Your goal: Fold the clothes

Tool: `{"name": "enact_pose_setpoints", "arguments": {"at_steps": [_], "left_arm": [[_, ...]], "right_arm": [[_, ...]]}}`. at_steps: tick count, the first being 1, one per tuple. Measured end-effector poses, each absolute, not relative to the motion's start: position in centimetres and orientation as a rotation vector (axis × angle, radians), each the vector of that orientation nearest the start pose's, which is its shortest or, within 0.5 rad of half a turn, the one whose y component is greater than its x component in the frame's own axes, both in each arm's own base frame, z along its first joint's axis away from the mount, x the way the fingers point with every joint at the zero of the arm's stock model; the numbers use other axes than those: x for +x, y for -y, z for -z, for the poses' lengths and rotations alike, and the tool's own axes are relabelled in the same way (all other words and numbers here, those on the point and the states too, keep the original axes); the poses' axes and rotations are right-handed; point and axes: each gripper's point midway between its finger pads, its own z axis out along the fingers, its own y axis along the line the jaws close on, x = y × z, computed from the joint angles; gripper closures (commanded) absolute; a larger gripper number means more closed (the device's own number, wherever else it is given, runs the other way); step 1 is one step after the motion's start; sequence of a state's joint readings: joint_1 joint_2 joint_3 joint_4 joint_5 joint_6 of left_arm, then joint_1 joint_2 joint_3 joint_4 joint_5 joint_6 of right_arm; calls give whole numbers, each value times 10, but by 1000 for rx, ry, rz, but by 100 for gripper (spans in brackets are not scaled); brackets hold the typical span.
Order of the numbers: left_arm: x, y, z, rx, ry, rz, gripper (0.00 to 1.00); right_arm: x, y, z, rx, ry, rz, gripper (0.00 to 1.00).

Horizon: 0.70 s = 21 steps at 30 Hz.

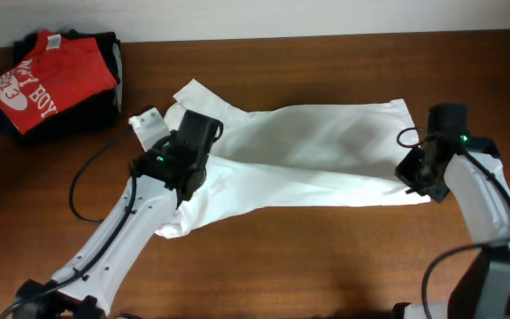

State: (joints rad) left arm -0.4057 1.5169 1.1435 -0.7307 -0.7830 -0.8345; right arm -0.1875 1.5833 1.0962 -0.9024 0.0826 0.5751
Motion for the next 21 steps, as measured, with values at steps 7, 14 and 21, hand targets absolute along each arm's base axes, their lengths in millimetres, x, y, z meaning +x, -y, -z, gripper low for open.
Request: {"name": "enact_pose_setpoints", "arguments": {"at_steps": [7,14,21], "left_arm": [[388,26,-132,-725,-2195,-481,94],[390,14,-97,-589,-2354,-593,1],[296,64,-92,-339,-2914,-212,2]], "right_arm": [[330,76,-52,1096,-2699,51,75],[356,54,-66,829,-2735,-156,1],[316,29,-98,690,-2993,-278,1]]}}
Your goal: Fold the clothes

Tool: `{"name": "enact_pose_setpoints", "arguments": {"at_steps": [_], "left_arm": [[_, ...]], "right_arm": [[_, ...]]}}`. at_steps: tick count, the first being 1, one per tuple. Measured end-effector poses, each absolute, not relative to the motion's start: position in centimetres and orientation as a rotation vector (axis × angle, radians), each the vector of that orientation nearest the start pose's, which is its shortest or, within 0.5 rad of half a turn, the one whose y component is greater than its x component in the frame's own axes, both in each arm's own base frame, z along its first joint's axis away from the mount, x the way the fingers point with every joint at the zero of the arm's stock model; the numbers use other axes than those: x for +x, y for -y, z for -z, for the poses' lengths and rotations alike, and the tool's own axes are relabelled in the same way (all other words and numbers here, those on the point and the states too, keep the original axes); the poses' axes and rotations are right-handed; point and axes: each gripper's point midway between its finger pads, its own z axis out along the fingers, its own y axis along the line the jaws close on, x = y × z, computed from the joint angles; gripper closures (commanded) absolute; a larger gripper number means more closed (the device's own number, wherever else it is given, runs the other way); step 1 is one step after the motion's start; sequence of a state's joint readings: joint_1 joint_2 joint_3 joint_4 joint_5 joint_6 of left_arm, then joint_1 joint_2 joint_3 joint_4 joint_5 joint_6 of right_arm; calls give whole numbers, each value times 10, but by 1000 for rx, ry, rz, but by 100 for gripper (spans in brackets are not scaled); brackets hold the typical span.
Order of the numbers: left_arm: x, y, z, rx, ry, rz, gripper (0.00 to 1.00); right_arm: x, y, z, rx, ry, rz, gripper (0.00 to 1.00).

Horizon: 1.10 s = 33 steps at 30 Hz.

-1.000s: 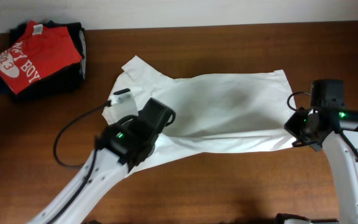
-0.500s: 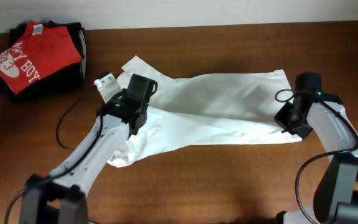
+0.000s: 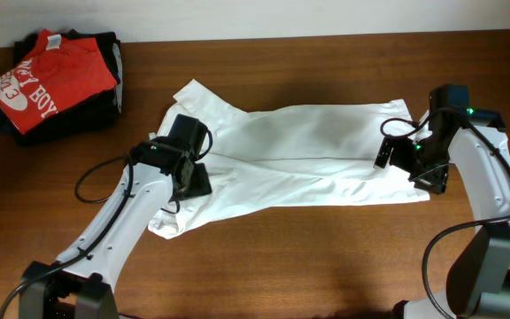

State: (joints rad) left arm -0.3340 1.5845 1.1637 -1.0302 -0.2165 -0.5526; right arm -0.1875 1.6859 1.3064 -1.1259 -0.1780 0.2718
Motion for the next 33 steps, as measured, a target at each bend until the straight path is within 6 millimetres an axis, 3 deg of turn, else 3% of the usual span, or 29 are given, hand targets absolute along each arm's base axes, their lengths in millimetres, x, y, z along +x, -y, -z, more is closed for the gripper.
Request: {"name": "enact_pose_setpoints", "arguments": {"at_steps": [3,6,9,11,12,13,14,15,18,23,27,31,33], "left_arm": [[273,83,-83,-247,-3053,-54,2],[259,86,-64,-222,-3115,-23,2],[257,87,-42,-199,-3102,6,11],[257,88,-34,-174,-3090,20,25],[263,90,-31,-152,-3065,35,56],[264,90,-30,-142,-3061,38,78],[265,91,-30,-139,-3055,41,92],[265,91,-30,-136,-3052,39,99],[269,76,-30,-190,-3048,12,99],[256,1,-41,-563,-3102,-125,99],[259,-32,-48,-725,-3057,-174,99],[224,-70,-54,-966,-3079,-380,99],[219,-84,-55,-1058,-3048,-409,89]], "right_arm": [[305,25,-88,678,-3036,-292,1],[294,23,-79,687,-3072,-293,1],[292,23,-77,688,-3079,-294,1],[292,23,-77,688,-3079,-294,1],[291,23,-77,688,-3082,-294,1],[291,23,-77,689,-3083,-294,1],[291,23,-77,690,-3084,-294,1],[291,23,-77,690,-3084,-294,1],[291,23,-77,690,-3084,-294,1],[286,22,-71,693,-3096,-294,1],[281,21,-67,702,-3113,-296,1],[262,17,-51,722,-3168,-300,1],[257,7,-37,719,-3165,-385,1]]}}
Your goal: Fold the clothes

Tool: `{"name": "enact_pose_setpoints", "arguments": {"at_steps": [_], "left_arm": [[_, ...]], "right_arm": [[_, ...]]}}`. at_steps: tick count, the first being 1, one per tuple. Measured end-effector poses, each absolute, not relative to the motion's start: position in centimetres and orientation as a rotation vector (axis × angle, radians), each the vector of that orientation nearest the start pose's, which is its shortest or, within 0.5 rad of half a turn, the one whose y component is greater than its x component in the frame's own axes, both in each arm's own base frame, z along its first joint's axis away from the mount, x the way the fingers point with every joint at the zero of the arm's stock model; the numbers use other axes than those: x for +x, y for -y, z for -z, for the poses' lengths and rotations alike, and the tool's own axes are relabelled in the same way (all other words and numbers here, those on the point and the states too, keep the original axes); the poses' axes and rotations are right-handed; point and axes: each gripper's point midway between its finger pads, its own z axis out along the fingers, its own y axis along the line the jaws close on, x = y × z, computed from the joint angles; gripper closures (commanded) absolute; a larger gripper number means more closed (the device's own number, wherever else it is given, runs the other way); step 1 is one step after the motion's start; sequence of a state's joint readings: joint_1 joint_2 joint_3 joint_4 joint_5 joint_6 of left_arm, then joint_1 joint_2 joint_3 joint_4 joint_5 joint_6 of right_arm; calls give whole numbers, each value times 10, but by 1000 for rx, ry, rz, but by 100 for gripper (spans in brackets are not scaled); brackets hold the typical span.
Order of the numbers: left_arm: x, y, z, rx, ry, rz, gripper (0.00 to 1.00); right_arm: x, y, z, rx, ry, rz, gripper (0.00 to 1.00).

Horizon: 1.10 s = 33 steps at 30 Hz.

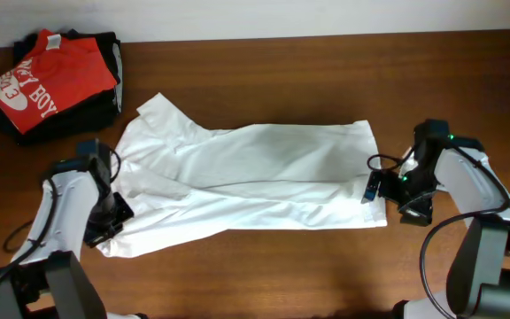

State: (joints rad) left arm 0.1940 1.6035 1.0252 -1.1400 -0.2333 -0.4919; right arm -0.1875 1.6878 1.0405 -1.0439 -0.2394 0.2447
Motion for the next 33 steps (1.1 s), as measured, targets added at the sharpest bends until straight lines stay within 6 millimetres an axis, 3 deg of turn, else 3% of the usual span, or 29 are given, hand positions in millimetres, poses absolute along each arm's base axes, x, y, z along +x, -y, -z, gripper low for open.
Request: {"name": "enact_pose_setpoints", "arguments": {"at_steps": [3,5,9,11,18,20,25,28,33], "left_arm": [[219,-88,-55,-1087,-3032,-419,89],[219,-88,-55,-1087,-3032,-419,89],[221,-88,-55,-1086,-3024,-416,89],[221,-88,-55,-1086,-3024,-415,89],[221,-88,-55,-1086,-3024,-415,89],[221,-88,-55,-1086,-3024,-415,89],[221,-88,-55,-1086,-3024,-415,89],[221,-88,-55,-1086,-3024,-415,89],[221,-88,-55,-1086,-3023,-414,89]], "right_arm": [[266,-4,-32,639,-3117,-510,13],[275,-8,-33,581,-3080,-549,13],[295,-32,-33,367,-3034,-542,31],[302,-39,-32,312,-3009,-538,31],[301,-21,-24,376,-3023,-367,32],[296,-19,-20,399,-3036,-348,39],[297,-20,-17,407,-3037,-355,68],[298,-20,-17,420,-3033,-356,96],[304,-19,-18,414,-3008,-356,96]]}}
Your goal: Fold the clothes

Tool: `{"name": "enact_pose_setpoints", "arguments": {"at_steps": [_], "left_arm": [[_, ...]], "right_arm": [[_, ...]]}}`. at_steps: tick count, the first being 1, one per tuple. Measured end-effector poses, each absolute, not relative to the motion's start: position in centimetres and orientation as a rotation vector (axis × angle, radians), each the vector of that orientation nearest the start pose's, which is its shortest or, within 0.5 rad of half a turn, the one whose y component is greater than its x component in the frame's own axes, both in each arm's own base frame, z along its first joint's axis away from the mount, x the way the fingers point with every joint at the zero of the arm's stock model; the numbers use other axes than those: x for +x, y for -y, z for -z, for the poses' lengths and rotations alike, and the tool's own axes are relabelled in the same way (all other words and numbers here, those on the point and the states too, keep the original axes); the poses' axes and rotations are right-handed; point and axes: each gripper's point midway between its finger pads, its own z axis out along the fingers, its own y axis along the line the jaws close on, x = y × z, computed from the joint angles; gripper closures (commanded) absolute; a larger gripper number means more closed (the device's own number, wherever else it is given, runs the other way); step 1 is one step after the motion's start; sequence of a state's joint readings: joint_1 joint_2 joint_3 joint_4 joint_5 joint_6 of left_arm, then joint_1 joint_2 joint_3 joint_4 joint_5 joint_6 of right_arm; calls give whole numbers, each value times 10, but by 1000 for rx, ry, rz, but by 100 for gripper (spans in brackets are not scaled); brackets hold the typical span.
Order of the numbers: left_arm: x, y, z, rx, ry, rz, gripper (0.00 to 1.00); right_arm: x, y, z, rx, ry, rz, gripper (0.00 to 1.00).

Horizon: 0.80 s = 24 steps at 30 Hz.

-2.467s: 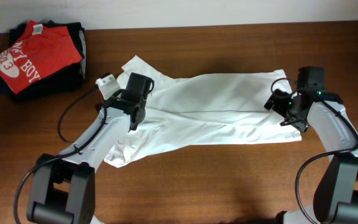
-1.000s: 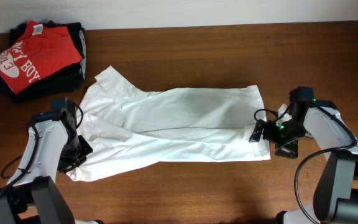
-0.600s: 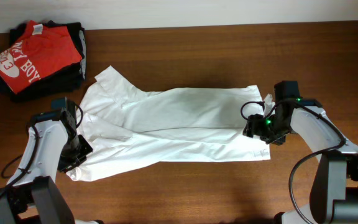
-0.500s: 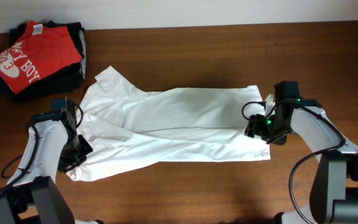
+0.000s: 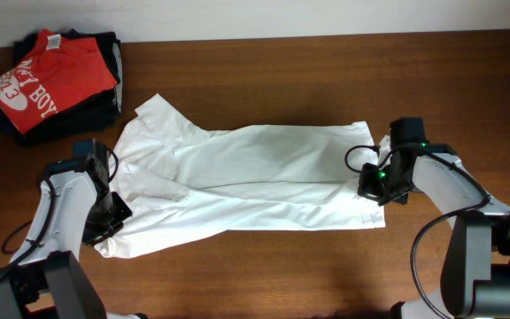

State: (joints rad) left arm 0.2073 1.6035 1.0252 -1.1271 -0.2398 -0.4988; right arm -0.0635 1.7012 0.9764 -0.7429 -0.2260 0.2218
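A white garment [image 5: 255, 173] lies spread lengthwise across the middle of the table, wrinkled, with a collar-like flap at its upper left. My left gripper [image 5: 104, 226] sits at the garment's lower left corner, pinching the cloth there. My right gripper [image 5: 372, 182] rests over the garment's right hem, with its fingers hidden under the wrist.
A pile of folded clothes, a red printed shirt [image 5: 47, 75] on top of dark ones, sits at the back left corner. The brown wooden table [image 5: 264, 266] runs along the front. Black cables loop beside both arms.
My right gripper has moved a little left and up, from just off the garment's lower right corner onto its right hem. The left gripper and the garment have barely changed.
At first the garment lay further right, with my left gripper on its left middle and my right at its right edge. Then the left gripper sat lower on the left part. By the last earlier moment the whole garment lay further left and flatter, with both grippers at its ends.
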Motion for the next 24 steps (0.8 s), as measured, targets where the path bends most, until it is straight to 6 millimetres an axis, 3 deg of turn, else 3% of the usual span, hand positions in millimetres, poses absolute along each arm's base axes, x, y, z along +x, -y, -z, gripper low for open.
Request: {"name": "enact_pose_setpoints", "arguments": {"at_steps": [2,5,8,9,10,13,14,16,17,19,20,21,23,24], "left_arm": [[224,-88,-54,-1086,-3014,-404,89],[225,-87,-54,-1086,-3010,-390,89],[240,-90,-53,-1078,-2953,-365,89],[250,-92,-52,-1074,-2911,-348,88],[256,-93,-52,-1071,-2885,-338,86],[261,-94,-53,-1067,-2867,-329,83],[258,-93,-56,-1069,-2885,-336,74],[266,-95,-78,-1065,-2882,-335,4],[269,-95,-89,-1062,-2881,-332,4],[279,-96,-107,-1059,-2853,-310,78],[278,-89,-107,-1065,-2872,-256,99],[278,-80,-105,-1061,-2895,-185,100],[287,-45,-104,-927,-2956,-7,100],[289,-32,-102,-861,-2976,32,99]], "right_arm": [[310,-19,-26,416,-3007,-356,96],[362,-13,-78,381,-2867,-354,96],[374,-2,-85,383,-2827,-264,94],[376,3,-85,389,-2820,-222,55],[376,7,-84,406,-2819,-193,1],[362,15,-78,439,-2881,-114,1],[354,15,-81,447,-2918,-102,1],[344,16,-97,459,-2981,-89,1],[337,15,-106,466,-3014,-88,14],[326,10,-110,473,-3061,-117,77],[321,5,-104,477,-3080,-163,88],[320,1,-96,463,-3081,-182,89],[304,-21,-60,409,-3132,-257,89],[306,-32,-44,378,-3106,-287,90]]}}
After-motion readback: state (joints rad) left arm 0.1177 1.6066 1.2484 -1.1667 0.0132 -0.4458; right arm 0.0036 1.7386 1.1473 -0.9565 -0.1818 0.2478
